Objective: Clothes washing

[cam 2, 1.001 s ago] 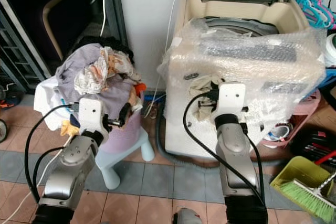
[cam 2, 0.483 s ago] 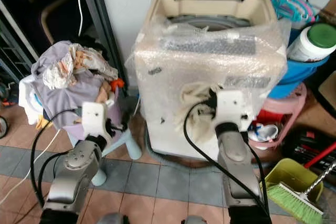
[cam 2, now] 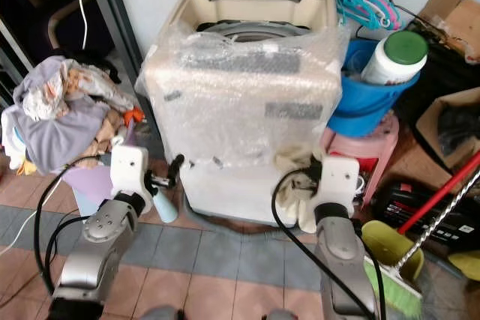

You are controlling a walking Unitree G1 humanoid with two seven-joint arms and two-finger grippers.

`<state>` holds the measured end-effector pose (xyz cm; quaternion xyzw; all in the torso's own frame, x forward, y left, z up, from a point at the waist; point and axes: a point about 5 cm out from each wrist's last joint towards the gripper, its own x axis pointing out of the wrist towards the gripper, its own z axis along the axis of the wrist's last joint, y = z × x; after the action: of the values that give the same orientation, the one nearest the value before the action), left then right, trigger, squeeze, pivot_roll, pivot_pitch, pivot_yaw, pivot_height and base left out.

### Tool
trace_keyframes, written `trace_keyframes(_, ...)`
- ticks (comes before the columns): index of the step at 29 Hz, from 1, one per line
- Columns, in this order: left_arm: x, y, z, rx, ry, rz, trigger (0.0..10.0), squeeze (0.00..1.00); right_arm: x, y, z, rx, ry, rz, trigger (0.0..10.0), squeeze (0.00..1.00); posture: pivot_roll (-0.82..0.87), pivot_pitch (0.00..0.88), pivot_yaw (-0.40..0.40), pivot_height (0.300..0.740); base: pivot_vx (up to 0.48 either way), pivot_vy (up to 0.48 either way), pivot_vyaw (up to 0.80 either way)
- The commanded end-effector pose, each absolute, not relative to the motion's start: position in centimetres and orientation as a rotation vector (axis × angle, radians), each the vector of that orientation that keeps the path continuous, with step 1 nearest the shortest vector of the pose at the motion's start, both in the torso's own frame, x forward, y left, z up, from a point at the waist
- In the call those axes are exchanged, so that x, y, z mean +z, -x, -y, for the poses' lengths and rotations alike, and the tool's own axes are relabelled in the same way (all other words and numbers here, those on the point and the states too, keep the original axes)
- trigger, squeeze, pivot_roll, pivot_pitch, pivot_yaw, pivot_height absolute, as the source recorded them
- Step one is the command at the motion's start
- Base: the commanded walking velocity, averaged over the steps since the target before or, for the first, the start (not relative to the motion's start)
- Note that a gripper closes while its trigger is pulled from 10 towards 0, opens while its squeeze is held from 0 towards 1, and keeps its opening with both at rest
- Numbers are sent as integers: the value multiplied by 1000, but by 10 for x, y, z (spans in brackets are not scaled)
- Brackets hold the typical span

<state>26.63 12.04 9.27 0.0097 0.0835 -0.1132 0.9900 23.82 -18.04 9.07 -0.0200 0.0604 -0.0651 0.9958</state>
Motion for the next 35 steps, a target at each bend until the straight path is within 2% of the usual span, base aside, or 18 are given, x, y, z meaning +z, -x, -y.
trace_keyframes(1,92,-265,-129,-207,-18,-176,10000,0,104,-244,172,-111,13,-76,10000,0,-48,0,60,740,0,0,0)
trace_keyframes(5,92,-263,-125,-224,11,-173,10000,0,105,-245,174,-105,30,-68,10000,0,-55,0,61,740,0,0,0)
trace_keyframes(13,93,-264,-125,-225,28,-171,10000,0,110,-251,175,-88,39,-58,10000,0,-53,0,54,740,398,0,-103)
trace_keyframes(18,91,-263,-128,-214,37,-181,10000,0,110,-252,175,-78,40,-59,10000,0,-50,0,51,740,348,329,0)
trace_keyframes(27,89,-263,-127,-224,22,-195,10000,0,111,-255,173,-60,40,-58,10000,0,-51,0,45,740,312,348,-800)
trace_keyframes(35,86,-263,-126,-224,6,-222,10000,0,110,-255,172,-63,36,-66,10000,0,-54,0,48,740,0,0,-790)
